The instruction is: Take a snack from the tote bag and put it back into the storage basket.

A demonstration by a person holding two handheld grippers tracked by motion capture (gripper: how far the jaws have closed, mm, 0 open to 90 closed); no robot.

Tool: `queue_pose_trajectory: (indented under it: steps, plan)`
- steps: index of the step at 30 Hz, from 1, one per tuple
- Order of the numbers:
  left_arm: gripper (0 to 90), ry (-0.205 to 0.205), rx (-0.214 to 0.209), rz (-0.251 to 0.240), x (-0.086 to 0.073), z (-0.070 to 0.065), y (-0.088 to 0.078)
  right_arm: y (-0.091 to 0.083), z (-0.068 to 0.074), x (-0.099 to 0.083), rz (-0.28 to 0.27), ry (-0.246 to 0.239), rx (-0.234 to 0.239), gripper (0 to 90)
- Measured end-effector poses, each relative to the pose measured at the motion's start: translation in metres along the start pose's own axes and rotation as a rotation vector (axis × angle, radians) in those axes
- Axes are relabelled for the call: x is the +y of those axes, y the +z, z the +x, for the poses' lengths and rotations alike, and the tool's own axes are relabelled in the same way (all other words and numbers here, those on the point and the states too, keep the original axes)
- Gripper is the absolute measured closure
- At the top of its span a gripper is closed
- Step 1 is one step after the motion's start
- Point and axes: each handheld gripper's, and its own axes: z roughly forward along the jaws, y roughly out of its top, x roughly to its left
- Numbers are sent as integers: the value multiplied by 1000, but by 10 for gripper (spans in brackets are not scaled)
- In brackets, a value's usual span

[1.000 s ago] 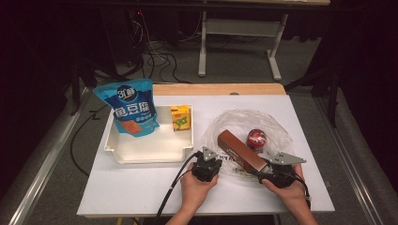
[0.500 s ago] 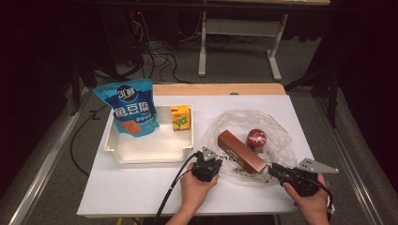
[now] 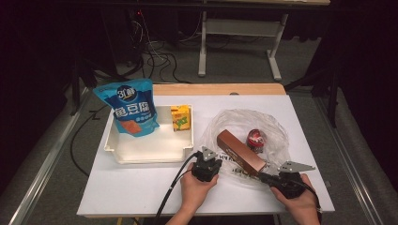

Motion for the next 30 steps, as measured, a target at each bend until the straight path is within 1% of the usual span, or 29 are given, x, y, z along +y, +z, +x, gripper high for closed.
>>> queue_pose_trajectory:
  steps: [1,2,3,4,5,7,8,9,10,11,12,14,15,16,18,19,20,21,23,26,27,29,30]
  plan:
    - [900,0,0,-1,0,0,0,2,0,-1,25,-6,-4,864]
    - [900,0,0,-1,0,0,0,4,0,-3,37,-12,-7,865]
    - [900,0,0,-1,0,0,0,7,-1,-5,63,-28,-14,873]
    - [900,1,0,-1,0,0,0,7,-3,-6,50,-28,-4,870]
    - [900,1,0,-1,0,0,0,6,-5,-6,53,-8,6,855]
    - [900,0,-2,-1,0,0,0,3,-7,-6,49,-3,1,787]
    - [900,0,-2,-2,0,0,0,-1,-8,-5,20,-1,4,750]
    - [900,2,0,-2,0,0,0,-5,-8,-4,2,-2,5,714]
    - [900,3,-1,-2,0,0,0,-12,-8,-1,-45,-2,-5,670]
    - [900,2,-1,-2,0,0,0,-20,-6,3,-109,-3,-15,634]
    - [900,2,-1,-2,0,0,0,-25,-4,7,-148,-8,-15,607]
    - [900,3,0,-1,0,0,0,-31,0,14,-198,-17,-7,587]
    - [900,3,0,0,0,0,0,-32,2,18,-211,-30,-2,572]
    - [900,3,0,0,0,0,0,-31,4,22,-212,-37,-4,545]
    - [900,3,0,0,0,0,0,-23,7,32,-199,-55,-26,450]
    - [900,2,-1,-1,0,0,0,-18,7,36,-193,-52,-54,391]
    - [900,1,-2,-1,0,0,0,-13,7,39,-182,-44,-64,349]
    - [900,1,-2,-1,0,0,0,-6,5,42,-153,-47,-55,305]
    - [900,0,-4,-2,0,0,0,5,3,43,-94,-40,-65,264]
    - [900,1,-4,-3,0,0,0,16,1,39,-48,-32,-79,282]
    - [900,2,-3,-3,0,0,0,19,0,38,-41,-36,-88,308]
    - [900,4,-4,-1,0,0,-1,23,-1,35,-35,-27,-83,327]
    - [900,5,-4,-2,0,0,-1,24,-1,34,-34,-28,-89,345]
